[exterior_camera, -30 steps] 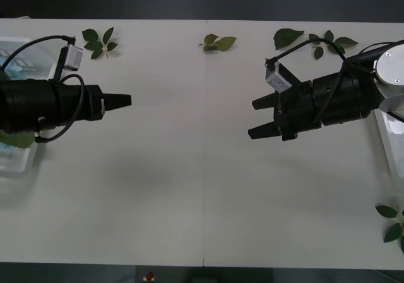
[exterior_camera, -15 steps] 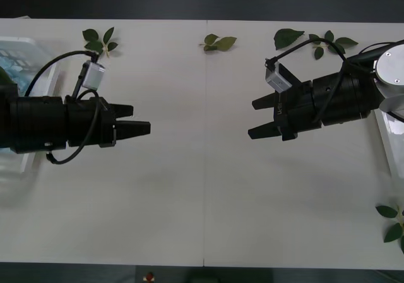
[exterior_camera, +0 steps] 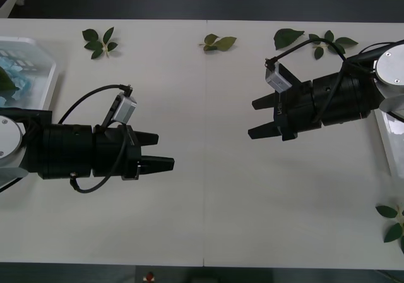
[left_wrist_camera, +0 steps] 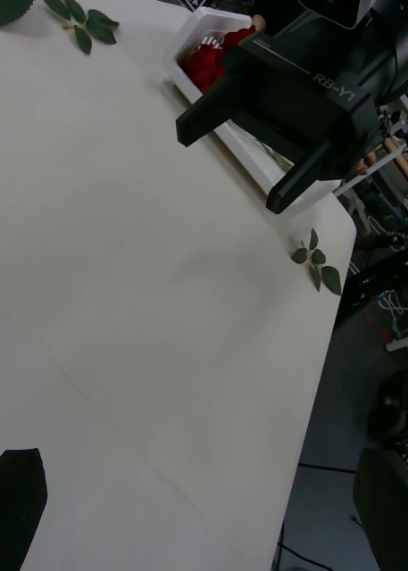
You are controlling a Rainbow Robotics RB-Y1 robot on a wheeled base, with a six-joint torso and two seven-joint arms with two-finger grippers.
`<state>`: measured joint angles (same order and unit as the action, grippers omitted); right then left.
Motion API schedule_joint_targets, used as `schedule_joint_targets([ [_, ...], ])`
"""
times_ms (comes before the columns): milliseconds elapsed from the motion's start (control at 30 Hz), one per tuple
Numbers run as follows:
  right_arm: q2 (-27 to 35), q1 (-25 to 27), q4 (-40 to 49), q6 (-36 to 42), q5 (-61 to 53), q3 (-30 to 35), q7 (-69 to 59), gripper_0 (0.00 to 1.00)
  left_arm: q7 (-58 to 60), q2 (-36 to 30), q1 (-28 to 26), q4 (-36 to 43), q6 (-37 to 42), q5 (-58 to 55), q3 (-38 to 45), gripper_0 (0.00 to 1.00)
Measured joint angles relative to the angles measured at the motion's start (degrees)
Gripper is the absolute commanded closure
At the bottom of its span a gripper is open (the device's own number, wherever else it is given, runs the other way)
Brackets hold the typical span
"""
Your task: Put the red flowers into the right box and the blue flowers into the left box
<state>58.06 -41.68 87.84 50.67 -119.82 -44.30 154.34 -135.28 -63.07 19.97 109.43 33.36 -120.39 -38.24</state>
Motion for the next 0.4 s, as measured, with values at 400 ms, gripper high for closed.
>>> schedule_joint_targets([
  [400,0.0,0.0,0.0,0.0,0.0,0.0,0.0,0.18,0.0,0.0,0.0,0.0,0.0,0.0,0.6,0.00],
])
